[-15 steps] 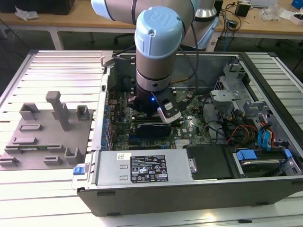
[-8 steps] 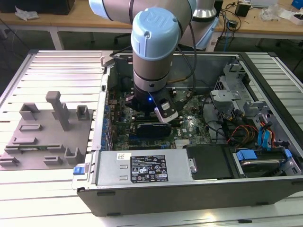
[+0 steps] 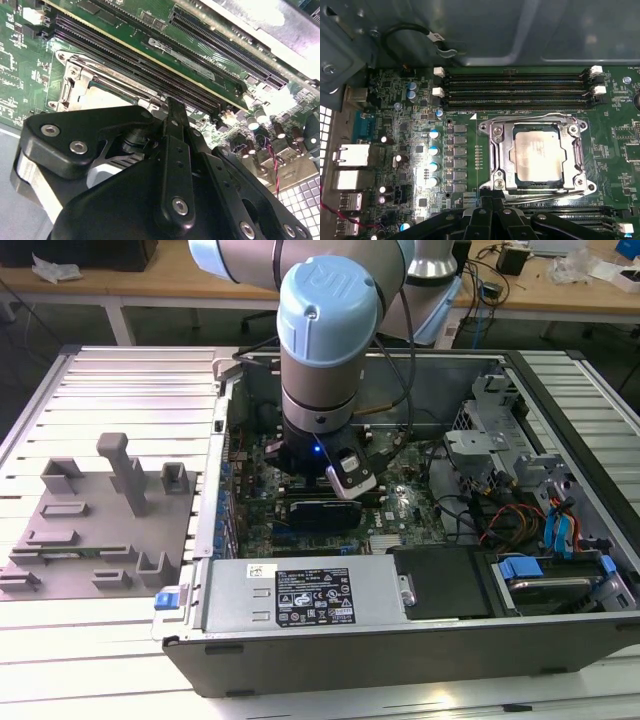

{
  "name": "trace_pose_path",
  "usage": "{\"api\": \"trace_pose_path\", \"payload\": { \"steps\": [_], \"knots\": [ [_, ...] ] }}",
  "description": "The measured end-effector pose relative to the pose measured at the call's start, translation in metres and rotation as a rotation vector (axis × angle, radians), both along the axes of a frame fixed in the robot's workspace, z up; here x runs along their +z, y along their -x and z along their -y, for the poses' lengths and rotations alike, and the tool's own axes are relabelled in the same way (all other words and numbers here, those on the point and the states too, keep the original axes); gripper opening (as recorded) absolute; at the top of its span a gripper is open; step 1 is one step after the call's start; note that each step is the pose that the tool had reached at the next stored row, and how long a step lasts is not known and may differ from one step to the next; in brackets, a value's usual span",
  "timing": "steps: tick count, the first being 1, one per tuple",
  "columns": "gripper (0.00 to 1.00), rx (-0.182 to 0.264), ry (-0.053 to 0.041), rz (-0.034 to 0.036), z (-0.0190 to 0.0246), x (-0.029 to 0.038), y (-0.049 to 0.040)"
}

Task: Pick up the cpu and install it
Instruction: 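Install the second cpu locking lever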

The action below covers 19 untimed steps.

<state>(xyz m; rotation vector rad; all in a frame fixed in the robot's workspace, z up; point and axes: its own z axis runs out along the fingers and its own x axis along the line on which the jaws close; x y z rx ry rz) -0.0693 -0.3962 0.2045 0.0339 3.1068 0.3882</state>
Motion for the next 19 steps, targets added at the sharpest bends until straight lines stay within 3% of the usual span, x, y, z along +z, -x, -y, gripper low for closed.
{"api": "trace_pose_path", "payload": {
  "steps": [8, 16, 19],
  "knots": [
    [0.11, -0.007, 0.0001, 0.0, -0.0028, 0.0, -0.0006],
    [0.11, -0.018, 0.0001, 0.0, -0.0029, -0.0007, -0.0027],
    [0.11, -0.02, 0.0001, 0.0, -0.001, -0.0008, -0.0028]
  ]
}}
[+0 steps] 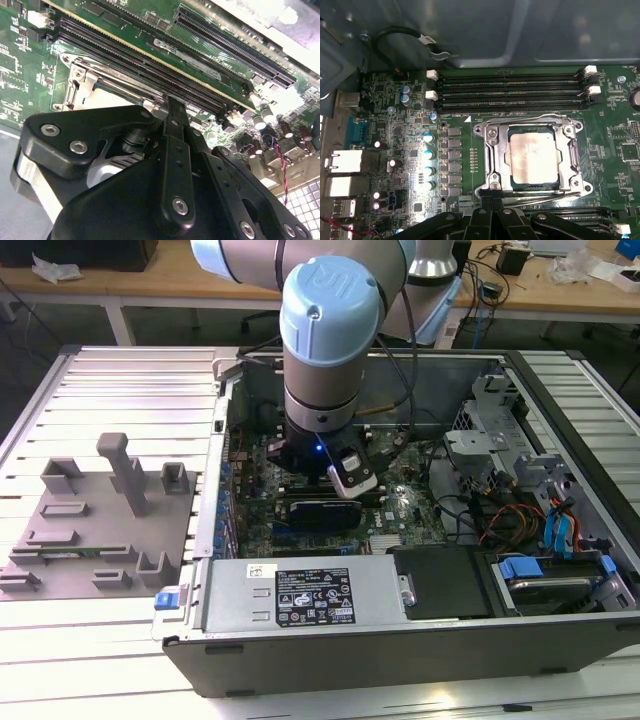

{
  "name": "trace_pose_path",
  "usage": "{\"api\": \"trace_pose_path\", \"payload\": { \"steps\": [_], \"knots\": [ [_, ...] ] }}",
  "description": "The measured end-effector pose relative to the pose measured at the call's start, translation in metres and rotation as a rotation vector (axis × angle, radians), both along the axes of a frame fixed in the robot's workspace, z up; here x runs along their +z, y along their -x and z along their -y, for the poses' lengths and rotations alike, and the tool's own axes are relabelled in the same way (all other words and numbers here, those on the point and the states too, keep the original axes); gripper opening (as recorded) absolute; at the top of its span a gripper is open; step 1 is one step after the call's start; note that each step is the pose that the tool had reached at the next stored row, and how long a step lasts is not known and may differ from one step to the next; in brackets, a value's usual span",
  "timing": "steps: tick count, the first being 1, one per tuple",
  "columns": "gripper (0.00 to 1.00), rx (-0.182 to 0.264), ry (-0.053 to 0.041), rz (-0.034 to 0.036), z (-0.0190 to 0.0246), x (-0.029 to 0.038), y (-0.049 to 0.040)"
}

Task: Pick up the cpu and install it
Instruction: 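Install the second cpu locking lever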

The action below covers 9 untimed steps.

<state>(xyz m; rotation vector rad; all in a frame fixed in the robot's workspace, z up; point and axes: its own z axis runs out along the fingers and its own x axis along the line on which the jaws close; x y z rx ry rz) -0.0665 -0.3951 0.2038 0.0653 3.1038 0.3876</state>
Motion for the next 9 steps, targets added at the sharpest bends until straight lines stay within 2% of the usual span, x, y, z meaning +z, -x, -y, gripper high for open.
{"api": "trace_pose_path", "payload": {
  "steps": [5, 9],
  "knots": [
    [0.11, -0.003, 0.0, -0.0001, 0.0027, 0.0, 0.0001],
    [0.11, -0.004, -0.0001, 0.0, 0.0029, 0.0, 0.0]
  ]
}}
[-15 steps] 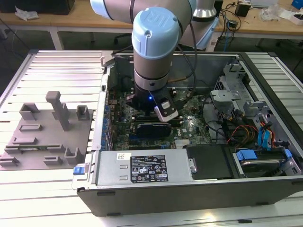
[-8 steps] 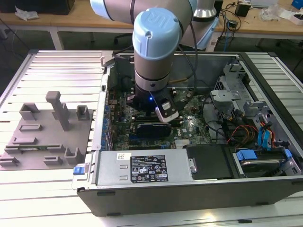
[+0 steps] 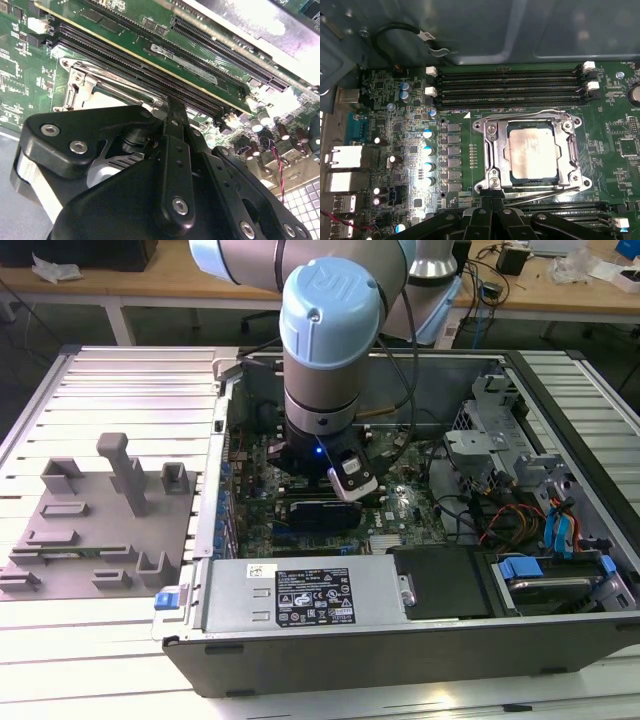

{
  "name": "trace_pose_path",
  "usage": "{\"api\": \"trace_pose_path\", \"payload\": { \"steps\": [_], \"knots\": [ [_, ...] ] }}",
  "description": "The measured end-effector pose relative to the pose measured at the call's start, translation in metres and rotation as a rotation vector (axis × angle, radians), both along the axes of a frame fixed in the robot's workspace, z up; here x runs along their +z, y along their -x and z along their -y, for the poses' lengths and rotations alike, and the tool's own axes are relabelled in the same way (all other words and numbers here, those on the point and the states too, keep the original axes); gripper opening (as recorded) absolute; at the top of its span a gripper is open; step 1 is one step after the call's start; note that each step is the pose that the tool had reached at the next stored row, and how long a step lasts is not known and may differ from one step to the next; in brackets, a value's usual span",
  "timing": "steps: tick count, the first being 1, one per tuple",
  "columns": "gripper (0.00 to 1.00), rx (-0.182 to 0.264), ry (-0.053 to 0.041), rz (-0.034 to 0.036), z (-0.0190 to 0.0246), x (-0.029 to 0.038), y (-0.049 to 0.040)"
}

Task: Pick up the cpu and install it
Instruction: 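Install the second cpu locking lever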

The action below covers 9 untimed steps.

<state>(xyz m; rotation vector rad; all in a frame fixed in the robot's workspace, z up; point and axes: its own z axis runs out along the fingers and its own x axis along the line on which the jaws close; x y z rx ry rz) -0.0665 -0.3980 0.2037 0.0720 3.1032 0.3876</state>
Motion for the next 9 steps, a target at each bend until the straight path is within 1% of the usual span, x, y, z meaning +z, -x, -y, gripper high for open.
{"api": "trace_pose_path", "payload": {
  "steps": [2, 3, 5, 6, 8, 9],
  "knots": [
    [0.11, -0.001, -0.0012, 0.0, 0.0, -0.0002, 0.0],
    [0.11, -0.001, -0.0054, -0.0001, 0.0001, -0.0004, 0.0],
    [0.11, -0.001, -0.0183, 0.0, 0.0, -0.0012, 0.0],
    [0.11, -0.001, -0.0208, 0.0001, 0.0, -0.0017, 0.0],
    [0.11, -0.002, -0.0217, 0.0, 0.0, -0.0023, 0.0],
    [0.11, -0.004, -0.0249, 0.0001, -0.0001, -0.0034, 0.0016]
  ]
}}
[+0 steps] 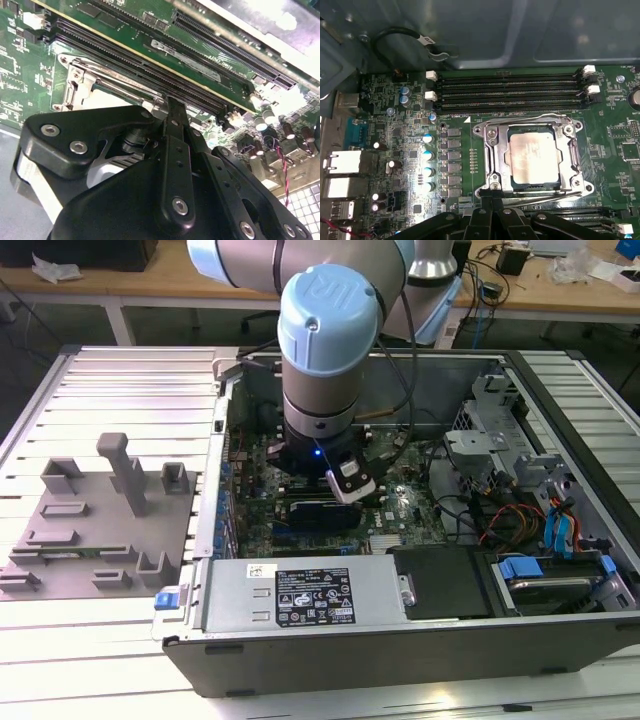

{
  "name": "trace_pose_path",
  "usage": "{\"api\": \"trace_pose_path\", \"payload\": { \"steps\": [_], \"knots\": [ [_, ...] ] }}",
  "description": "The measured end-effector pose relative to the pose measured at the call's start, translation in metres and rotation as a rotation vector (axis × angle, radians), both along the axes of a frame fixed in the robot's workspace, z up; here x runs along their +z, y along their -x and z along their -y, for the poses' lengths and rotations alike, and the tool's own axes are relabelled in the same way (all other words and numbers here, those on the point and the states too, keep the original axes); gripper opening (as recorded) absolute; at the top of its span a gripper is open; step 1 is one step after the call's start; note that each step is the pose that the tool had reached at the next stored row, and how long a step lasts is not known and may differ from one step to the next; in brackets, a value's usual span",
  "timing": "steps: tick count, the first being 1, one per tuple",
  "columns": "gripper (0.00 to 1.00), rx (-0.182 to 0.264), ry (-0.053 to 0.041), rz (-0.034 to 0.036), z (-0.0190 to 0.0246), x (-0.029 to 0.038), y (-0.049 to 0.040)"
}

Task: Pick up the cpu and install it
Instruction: 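Install the second cpu locking lever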

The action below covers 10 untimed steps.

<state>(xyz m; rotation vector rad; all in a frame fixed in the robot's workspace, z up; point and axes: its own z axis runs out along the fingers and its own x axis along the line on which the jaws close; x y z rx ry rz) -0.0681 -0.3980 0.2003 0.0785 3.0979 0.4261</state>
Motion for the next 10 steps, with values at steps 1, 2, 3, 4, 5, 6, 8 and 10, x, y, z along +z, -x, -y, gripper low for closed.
{"api": "trace_pose_path", "payload": {
  "steps": [1, 2, 3, 4, 5, 6, 8, 10],
  "knots": [
    [0.11, -0.003, -0.0004, -0.0001, 0.0, 0.0, 0.0019],
    [0.11, -0.004, -0.0007, -0.0001, -0.0001, 0.0, 0.0028],
    [0.11, -0.005, -0.0007, -0.0001, -0.0003, 0.0001, 0.0034],
    [0.11, -0.007, -0.0008, -0.0002, -0.0009, 0.0001, 0.0039],
    [0.11, -0.008, -0.0007, -0.0004, -0.0014, 0.0001, 0.0041],
    [0.11, -0.01, -0.0007, -0.0003, -0.0021, 0.0001, 0.0041],
    [0.11, -0.012, -0.001, 0.0, -0.0037, 0.0, 0.004],
    [0.11, -0.015, -0.001, 0.0, -0.0055, 0.0, 0.0039]
  ]
}}
